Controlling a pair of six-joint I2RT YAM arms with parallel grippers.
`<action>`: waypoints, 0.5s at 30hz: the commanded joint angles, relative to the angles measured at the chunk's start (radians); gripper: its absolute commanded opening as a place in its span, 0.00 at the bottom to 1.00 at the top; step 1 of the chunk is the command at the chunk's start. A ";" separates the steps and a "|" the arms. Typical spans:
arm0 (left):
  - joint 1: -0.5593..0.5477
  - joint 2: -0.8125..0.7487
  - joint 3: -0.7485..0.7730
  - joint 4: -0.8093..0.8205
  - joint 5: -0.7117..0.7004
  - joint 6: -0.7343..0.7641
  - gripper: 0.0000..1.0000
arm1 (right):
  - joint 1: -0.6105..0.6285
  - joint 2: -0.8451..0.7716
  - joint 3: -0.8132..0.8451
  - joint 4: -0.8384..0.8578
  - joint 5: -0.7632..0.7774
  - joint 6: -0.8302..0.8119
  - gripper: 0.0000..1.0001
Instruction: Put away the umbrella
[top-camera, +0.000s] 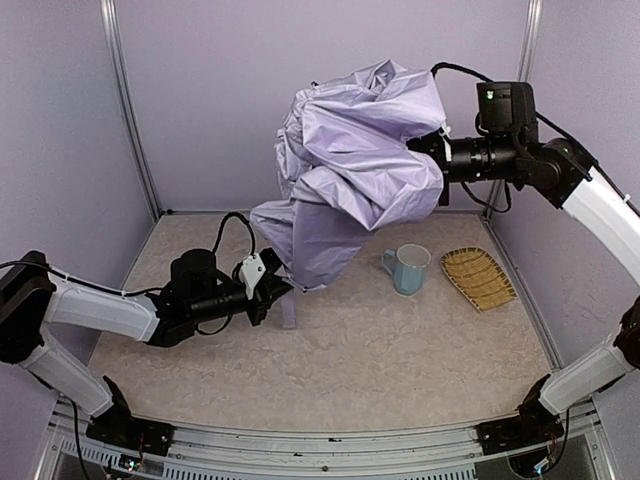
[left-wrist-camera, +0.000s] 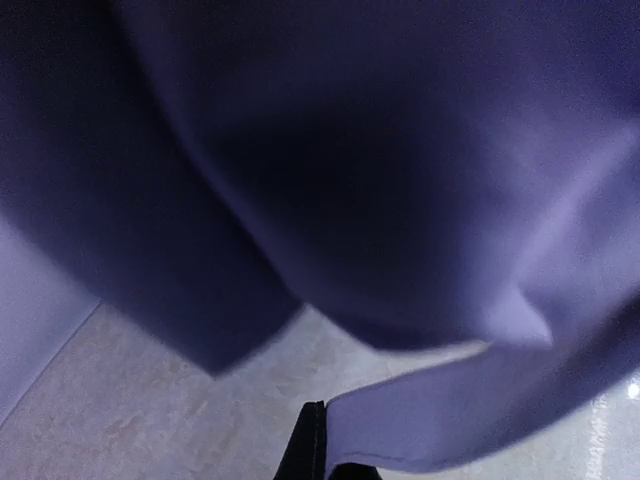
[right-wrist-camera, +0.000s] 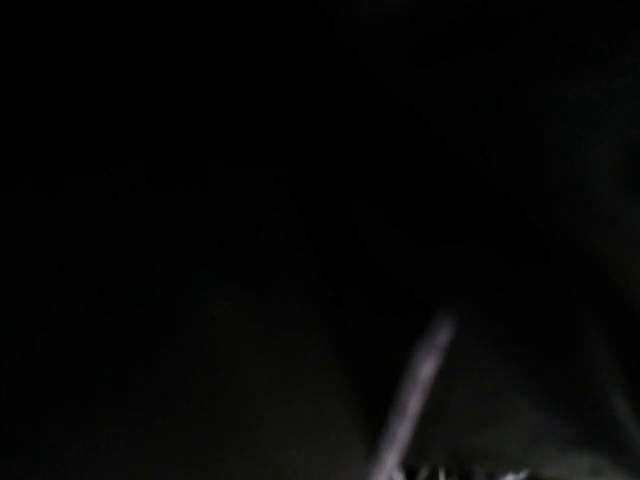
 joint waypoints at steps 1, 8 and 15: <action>0.063 0.088 0.152 -0.061 -0.027 0.084 0.00 | 0.179 -0.051 -0.043 -0.082 0.081 -0.053 0.00; 0.151 0.203 0.269 -0.090 0.046 0.173 0.00 | 0.294 -0.121 -0.331 0.045 0.095 0.018 0.00; 0.161 0.277 0.321 -0.046 0.153 0.267 0.00 | 0.430 -0.101 -0.598 0.195 0.269 0.099 0.00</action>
